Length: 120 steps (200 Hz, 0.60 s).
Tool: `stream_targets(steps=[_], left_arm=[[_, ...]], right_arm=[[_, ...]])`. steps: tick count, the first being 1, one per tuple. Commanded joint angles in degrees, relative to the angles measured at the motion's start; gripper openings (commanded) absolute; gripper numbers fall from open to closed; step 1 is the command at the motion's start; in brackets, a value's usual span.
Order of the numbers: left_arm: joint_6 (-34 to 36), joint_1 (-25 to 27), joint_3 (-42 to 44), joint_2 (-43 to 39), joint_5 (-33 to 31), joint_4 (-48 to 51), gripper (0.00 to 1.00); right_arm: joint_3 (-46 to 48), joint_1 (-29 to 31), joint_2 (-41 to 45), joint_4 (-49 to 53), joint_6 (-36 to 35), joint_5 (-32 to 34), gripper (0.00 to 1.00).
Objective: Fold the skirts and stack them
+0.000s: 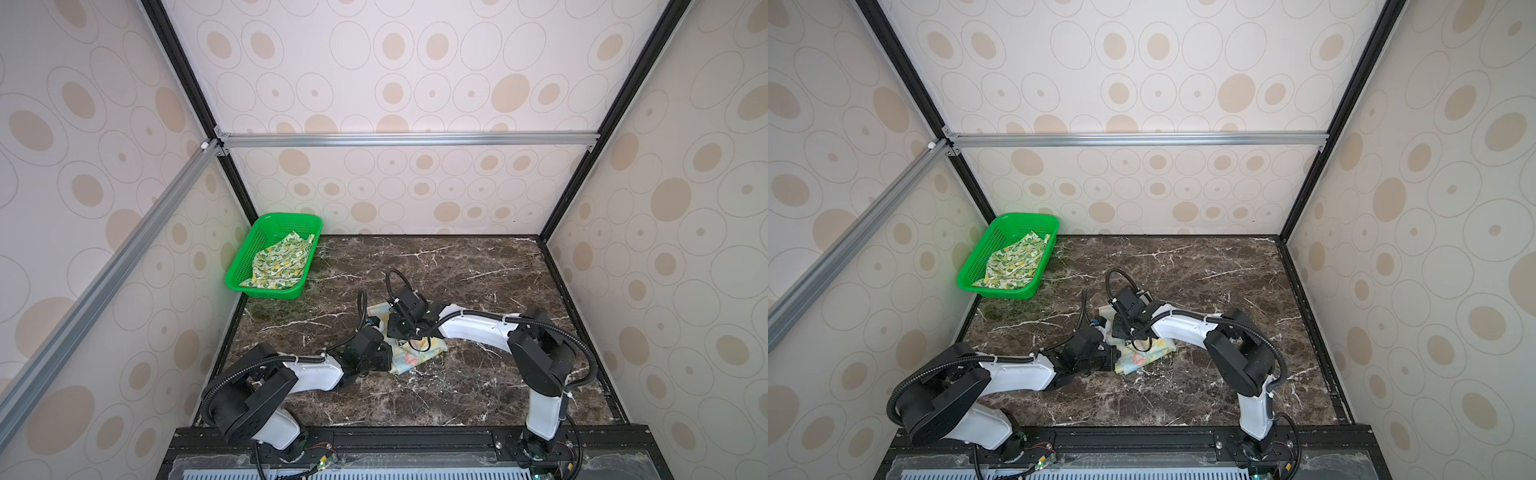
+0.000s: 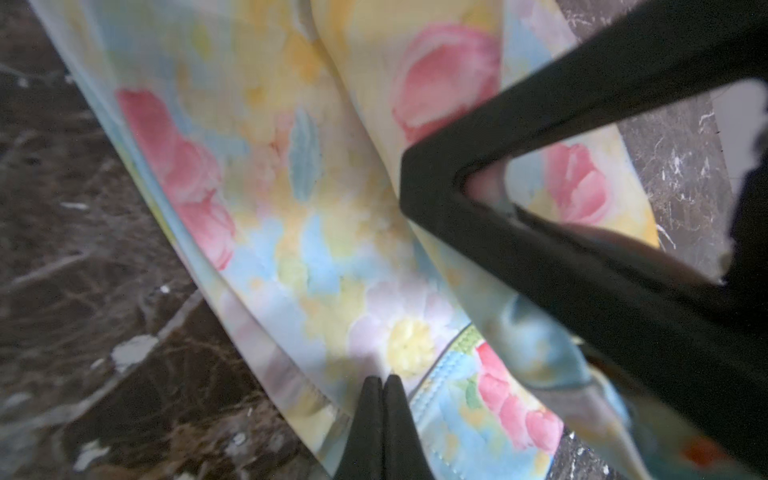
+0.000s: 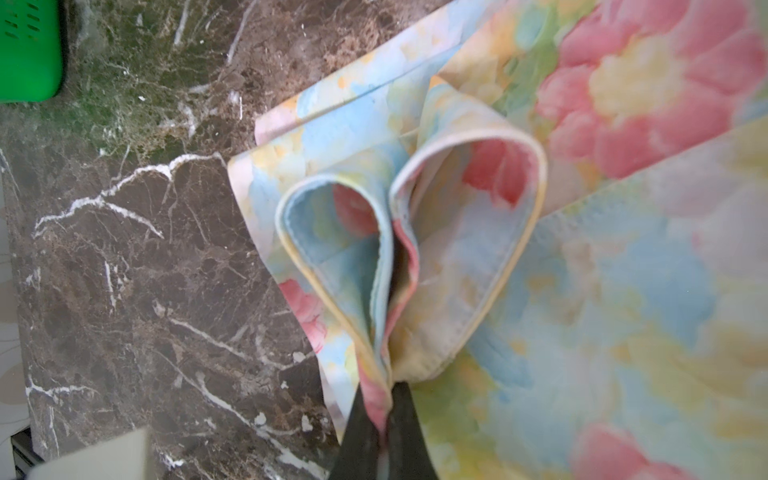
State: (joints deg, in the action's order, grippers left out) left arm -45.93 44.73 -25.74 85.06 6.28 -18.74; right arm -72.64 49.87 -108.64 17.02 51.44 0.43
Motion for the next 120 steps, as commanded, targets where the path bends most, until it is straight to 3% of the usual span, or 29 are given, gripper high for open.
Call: stream_targets(steps=[1, 34, 83, 120], left_arm=[[-1.1, 0.2, 0.6, -1.6, -1.2, 3.9, 0.00], [-0.6, 0.1, -2.3, -6.2, -4.5, 11.7, 0.00], [-0.2, 0.1, -4.5, -16.7, -12.4, 22.0, 0.00], [1.7, -1.2, -7.7, -17.1, -13.8, 23.6, 0.00]], right_arm=[[-0.4, 0.5, -1.2, -1.5, 0.3, 0.2, 0.10], [-0.5, 0.4, -0.7, -2.3, 0.9, -1.1, 0.28], [0.5, 0.4, 2.7, -4.2, 2.2, -2.7, 0.37], [3.1, 0.2, 7.9, -4.6, 2.3, -2.3, 0.40]])
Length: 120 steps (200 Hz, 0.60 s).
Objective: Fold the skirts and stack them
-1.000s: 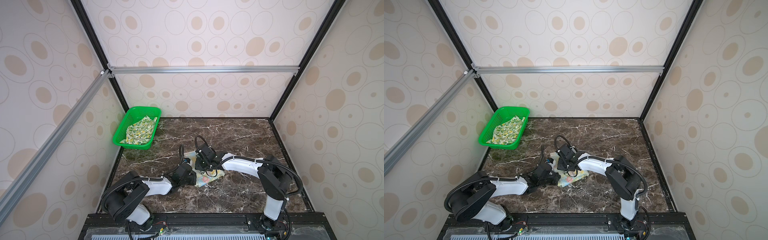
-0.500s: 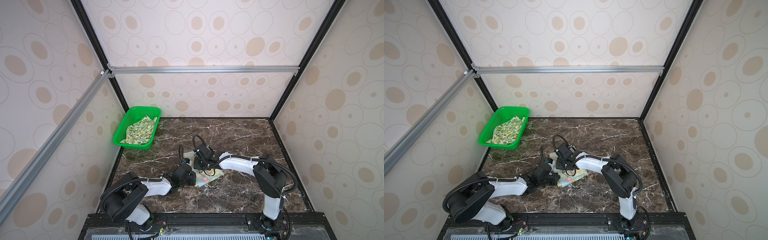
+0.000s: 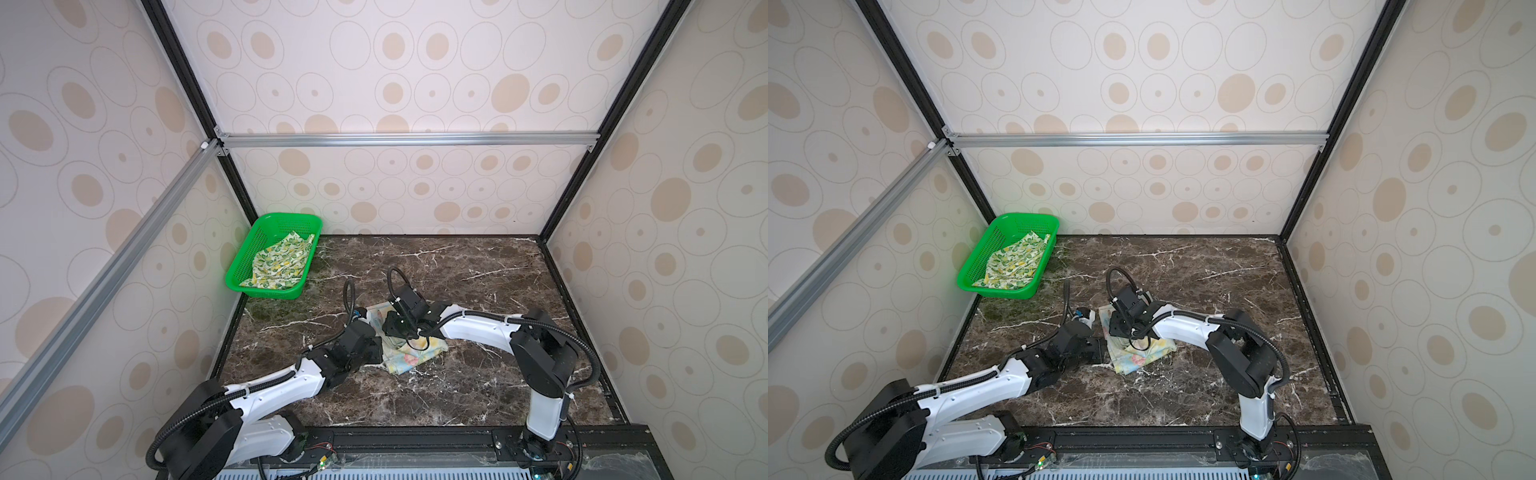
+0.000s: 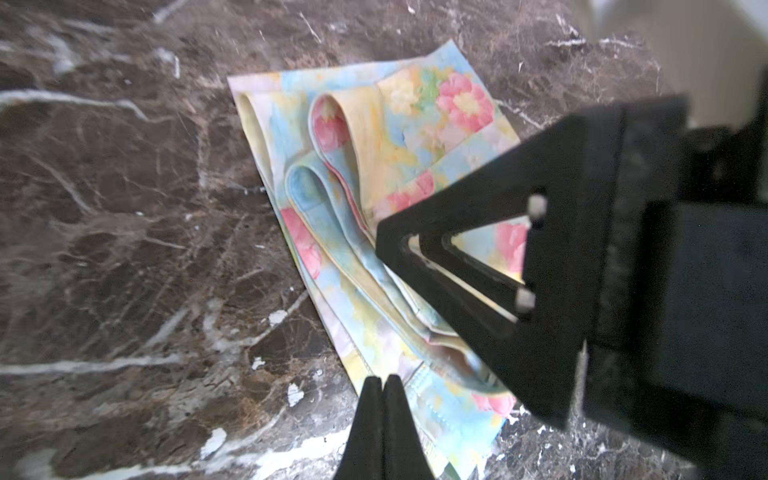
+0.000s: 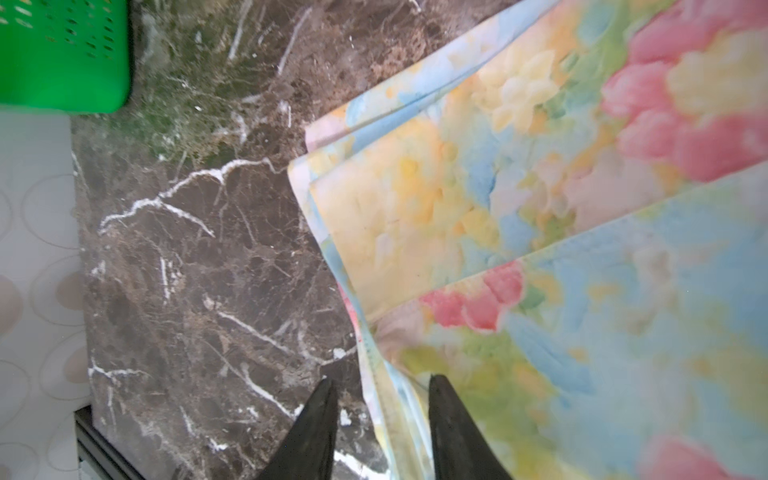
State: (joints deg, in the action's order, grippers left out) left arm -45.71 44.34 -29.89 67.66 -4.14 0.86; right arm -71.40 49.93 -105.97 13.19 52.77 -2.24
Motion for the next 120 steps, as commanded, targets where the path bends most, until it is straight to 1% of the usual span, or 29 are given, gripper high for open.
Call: stream_targets(steps=[1, 26, 43, 56, 83, 100, 120], left_arm=[[1.5, -0.8, -3.7, 0.4, -3.3, 4.0, 0.00], [3.2, -1.9, -6.3, 3.6, -2.3, 0.7, 0.00], [4.0, -3.3, -8.3, 7.4, -0.2, -2.3, 0.00], [4.8, -4.0, -10.1, 10.5, 1.6, -4.6, 0.00], [6.4, -4.7, -13.7, 17.2, 3.7, -8.3, 0.00], [7.2, -5.4, -15.9, 21.8, 4.3, -10.2, 0.00], [7.3, -6.8, -18.2, 26.8, 6.2, -11.2, 0.00]], right_arm=[[1.9, 0.1, 5.4, -0.8, 0.9, 0.4, 0.40], [5.2, -0.7, 9.2, -0.6, 0.7, 1.1, 0.41], [8.0, -1.5, 10.6, -1.2, 0.3, 1.2, 0.37], [9.2, -1.9, 10.7, -1.4, -1.0, -0.2, 0.32], [10.3, -1.9, 8.9, -0.2, -3.4, -2.0, 0.13], [11.9, -2.0, 7.7, -1.5, -3.3, -3.1, 0.07], [12.7, -2.0, 6.3, -1.5, -3.7, -4.4, 0.03]])
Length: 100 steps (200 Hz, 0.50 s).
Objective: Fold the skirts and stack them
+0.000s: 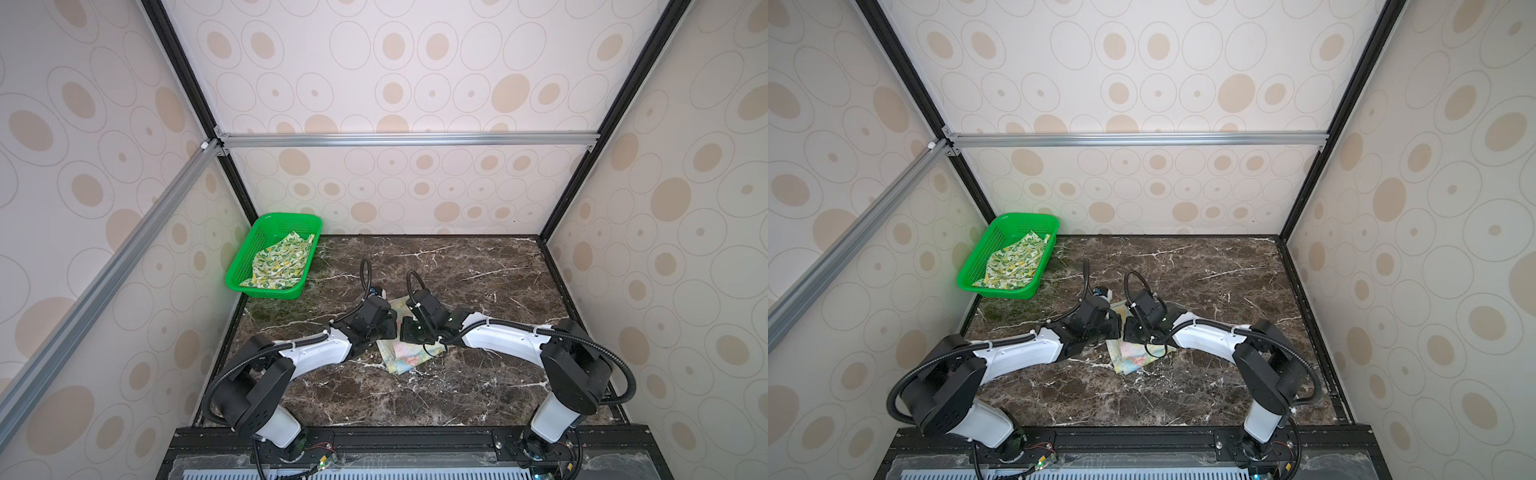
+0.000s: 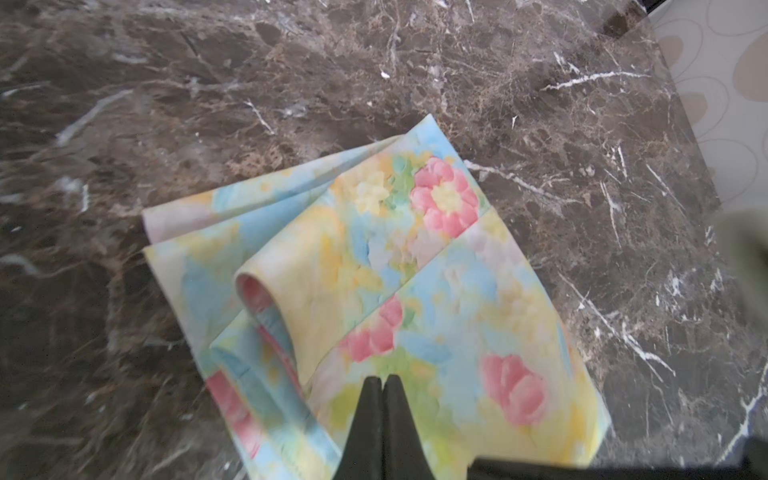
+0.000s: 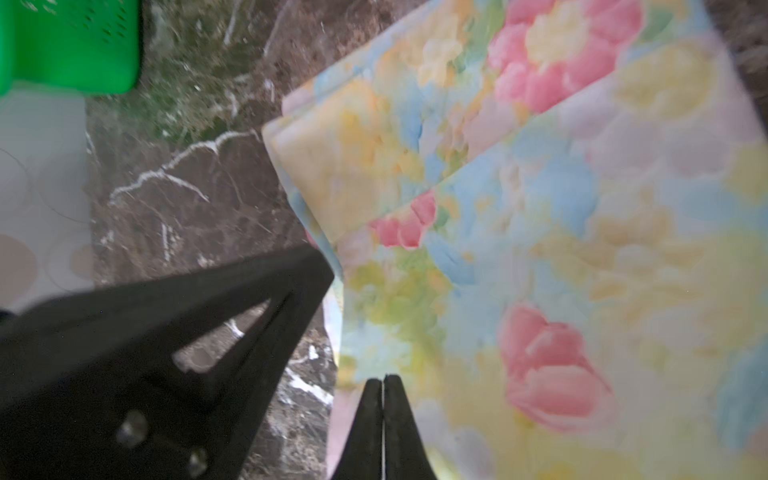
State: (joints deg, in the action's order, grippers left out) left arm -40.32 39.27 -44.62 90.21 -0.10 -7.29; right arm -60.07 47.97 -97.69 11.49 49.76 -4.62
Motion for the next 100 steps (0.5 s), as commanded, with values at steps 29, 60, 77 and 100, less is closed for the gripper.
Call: stream_targets(steps=[29, 60, 77, 100], left_arm=[[1.5, -3.5, -4.7, 8.8, 2.9, -3.4, 0.00], [2.3, -4.9, -6.2, 12.2, 3.9, -4.0, 0.00], [3.3, -4.9, -8.7, 15.2, 4.5, -2.9, 0.00], [4.1, -5.2, -11.4, 18.3, 4.3, -2.9, 0.00]], right_arm=[[2.1, 0.1, -4.1, 1.4, -0.5, -3.3, 0.00], [5.5, 0.0, -3.7, 0.8, 2.4, -3.3, 0.00], [6.5, 0.1, -3.7, 0.8, 4.5, -2.7, 0.00], [5.2, 0.2, -4.4, 1.4, 4.4, -3.3, 0.00]])
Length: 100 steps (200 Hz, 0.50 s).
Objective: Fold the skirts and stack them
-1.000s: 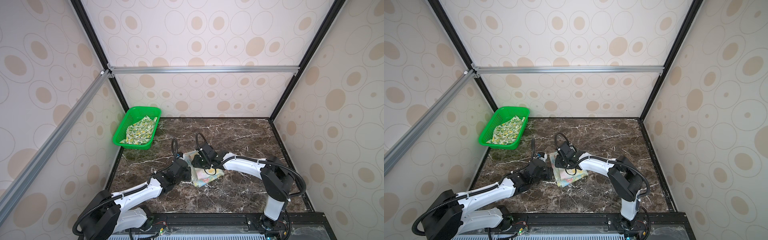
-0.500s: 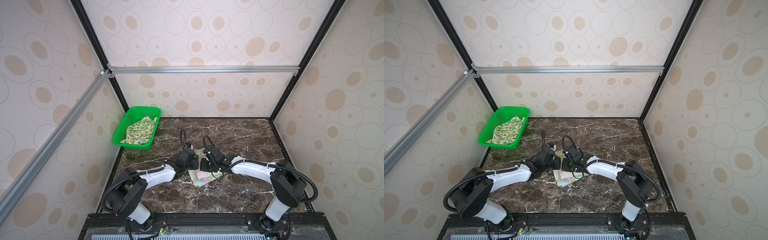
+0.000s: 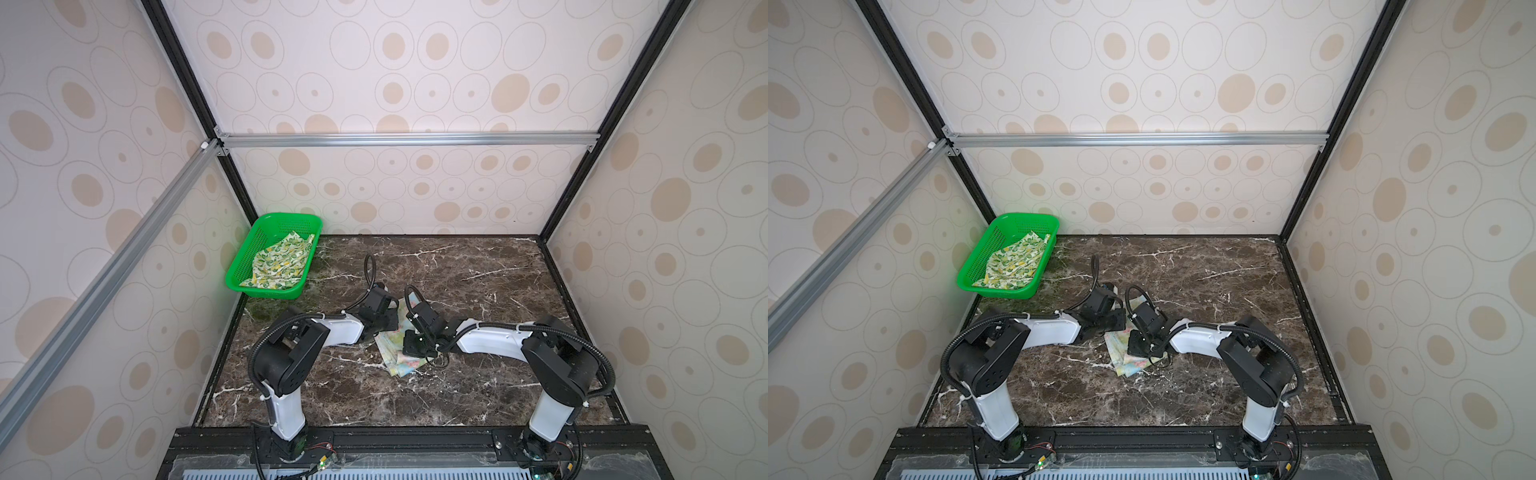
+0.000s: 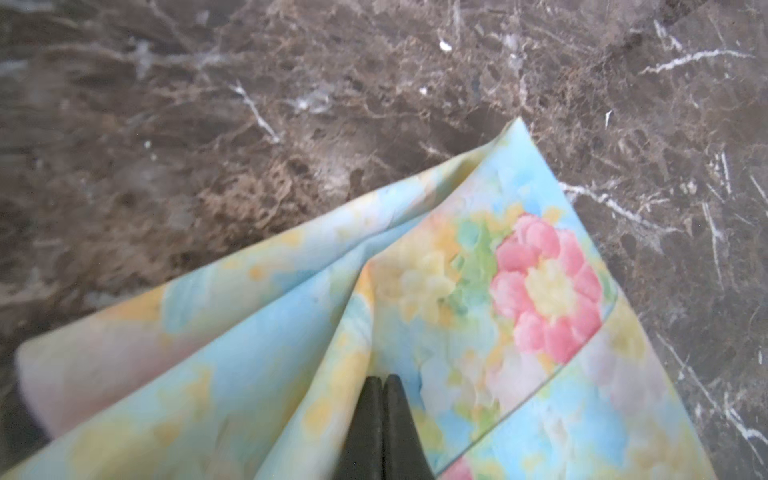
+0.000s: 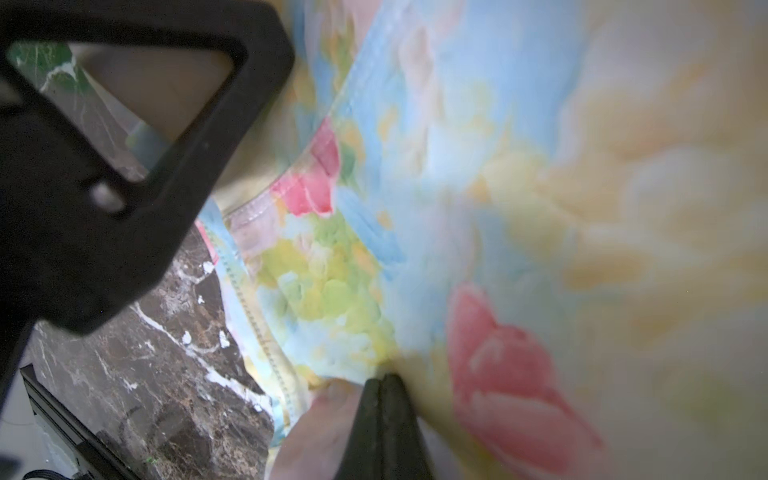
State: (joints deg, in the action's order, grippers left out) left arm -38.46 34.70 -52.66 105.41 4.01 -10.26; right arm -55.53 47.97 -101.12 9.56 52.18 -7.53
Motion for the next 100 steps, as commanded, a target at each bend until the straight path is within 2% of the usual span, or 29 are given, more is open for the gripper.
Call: stream_targets(steps=[1, 29, 53, 76, 100], left_arm=[[2.4, -0.6, -3.4, 3.3, 0.2, 0.1, 0.00], [4.1, -1.2, -7.7, 7.7, 1.5, 0.0, 0.00], [5.0, -1.2, -10.7, 9.3, 2.9, -0.9, 0.00], [4.9, -1.1, -10.5, 6.2, 4.1, -1.2, 0.00], [2.9, -1.0, -7.4, 0.2, 5.0, 0.4, 0.00]], right_arm=[[0.6, 0.2, -0.9, 3.3, 2.1, -0.5, 0.00], [-1.6, 0.3, -2.4, 1.8, 1.0, -4.0, 0.00], [-2.7, -0.1, -0.4, 4.9, -2.8, -1.0, 0.00], [-1.8, -3.0, 6.2, 9.0, -6.4, 2.5, 0.00], [-1.8, -8.7, 11.9, 11.4, -9.5, 3.8, 0.00]])
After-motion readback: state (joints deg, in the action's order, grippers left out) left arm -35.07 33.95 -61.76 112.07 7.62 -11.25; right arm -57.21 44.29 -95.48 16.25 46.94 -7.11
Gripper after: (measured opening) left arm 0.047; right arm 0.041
